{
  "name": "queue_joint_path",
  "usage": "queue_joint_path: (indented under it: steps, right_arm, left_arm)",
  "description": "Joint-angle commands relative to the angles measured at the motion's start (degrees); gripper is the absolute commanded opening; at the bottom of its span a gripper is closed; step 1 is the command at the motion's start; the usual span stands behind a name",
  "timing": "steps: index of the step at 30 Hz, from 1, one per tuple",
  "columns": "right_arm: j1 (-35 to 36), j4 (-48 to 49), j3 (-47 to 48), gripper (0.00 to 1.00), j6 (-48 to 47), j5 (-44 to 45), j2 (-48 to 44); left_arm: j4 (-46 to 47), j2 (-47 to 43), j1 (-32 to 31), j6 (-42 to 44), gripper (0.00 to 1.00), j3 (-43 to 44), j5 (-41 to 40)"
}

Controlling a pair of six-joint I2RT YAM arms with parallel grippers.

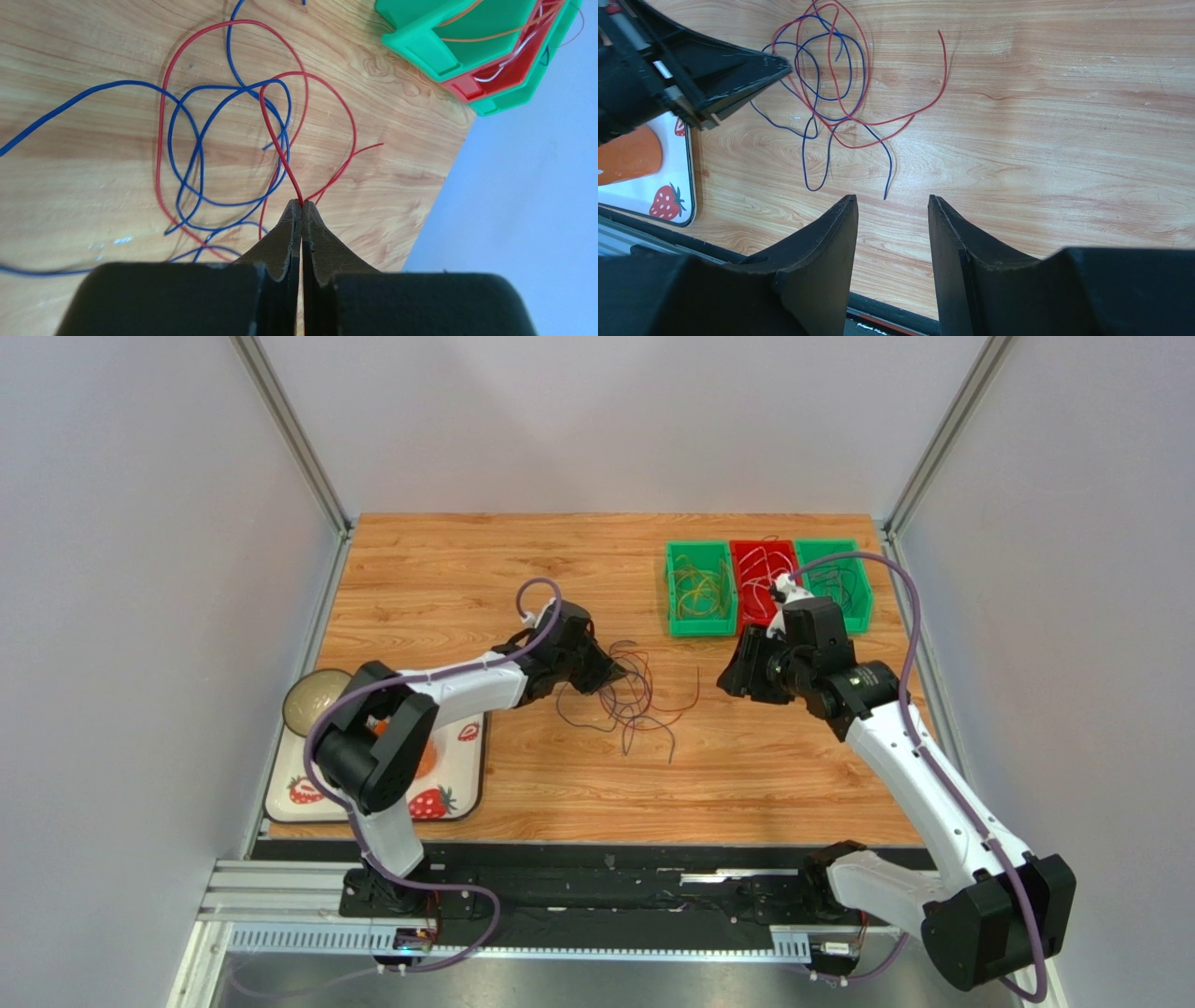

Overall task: Untangle the cables
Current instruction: Untie the cable.

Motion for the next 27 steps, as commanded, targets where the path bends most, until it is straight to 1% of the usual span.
queue_joint_path:
  steps: [1, 3, 5, 6, 9, 11, 13, 16, 17, 18, 19, 20, 22, 23, 25, 26, 27]
  right_arm:
    - [0.2, 0.66, 0.51, 0.45, 0.4, 0.61, -1.92]
    - [0.2, 0.83, 0.68, 0.45, 0.58, 0.26, -2.01]
    - [0.29, 0.83, 0.95, 0.45, 1.19, -0.09, -2.18]
    - [0.2, 0.83, 1.03, 0.45, 1.28, -0.26, -2.36]
    - [0.2, 0.83, 1.21, 0.45, 1.81, -0.79, -2.97]
    - [0.2, 0.83, 1.3, 0.45, 2.07, -1.14, -3.5]
    - [0.11, 0.83, 1.65, 0.45, 2.16, -1.49, -3.77]
    - [0.11, 0.48, 2.61, 0.45, 2.33, -1.58, -4.64]
    - [0.2, 0.57, 2.88, 0.45, 2.25, -1.67, -4.99]
    - [0.2, 0.57, 3.23, 0.45, 2.33, -1.76, -5.17]
    - [0.2, 0.39, 4.01, 0.45, 2.34, -2.02, -5.26]
    - [0.2, 0.39, 4.37, 0.45, 2.25, -2.2, -5.52]
    - [0.2, 0.22, 5.25, 0.45, 2.25, -2.37, -5.87]
    - [0.11, 0.13, 5.51, 0.45, 2.25, -2.38, -6.31]
    - [0.2, 0.13, 5.95, 0.45, 2.34, -2.64, -6.84]
    - [0.2, 0.04, 6.13, 0.45, 2.42, -2.64, -7.36]
    - [0.2, 0.04, 6.13, 0.45, 2.51, -2.64, -7.63]
  left_arm:
    - [-6.86, -11.09, -0.19, 7.31, 0.0, 4.9, -3.18]
    - [-8.63, -13.65, -0.19, 10.2, 0.0, 6.73, -5.54]
    - [-12.41, -16.82, -0.19, 12.58, 0.0, 9.36, -6.78]
    - [-13.81, -17.7, -0.27, 15.21, 0.0, 10.43, -7.48]
    - [-18.21, -20.51, -0.19, 19.95, 0.0, 14.65, -7.4]
    - [-19.89, -22.36, -0.27, 22.34, 0.0, 17.45, -6.44]
    - [-21.46, -23.76, -0.19, 26.73, 0.0, 20.0, -4.42]
    - [-24.01, -24.12, -0.28, 33.41, 0.0, 26.42, -1.16]
    - [-25.24, -23.78, -0.28, 35.17, 0.0, 30.7, -0.72]
    - [-28.56, -23.42, -0.28, 38.32, 0.0, 33.26, -0.37]
    - [-30.24, -22.38, -0.28, 39.65, 0.0, 35.81, -0.19]
    - [-31.39, -22.02, -0.28, 41.93, 0.0, 40.62, 1.46]
    - [-32.63, -21.05, -0.28, 43.53, 0.0, 44.96, 3.75]
    - [-32.63, -20.87, -0.28, 44.66, 0.0, 49.16, 6.03]
    - [-32.64, -20.08, -0.28, 45.37, 0.0, 53.31, 7.71]
    - [-32.72, -19.82, -0.28, 46.25, 0.0, 57.59, 8.68]
    - [-32.81, -19.03, -0.28, 46.61, 0.0, 59.72, 8.95]
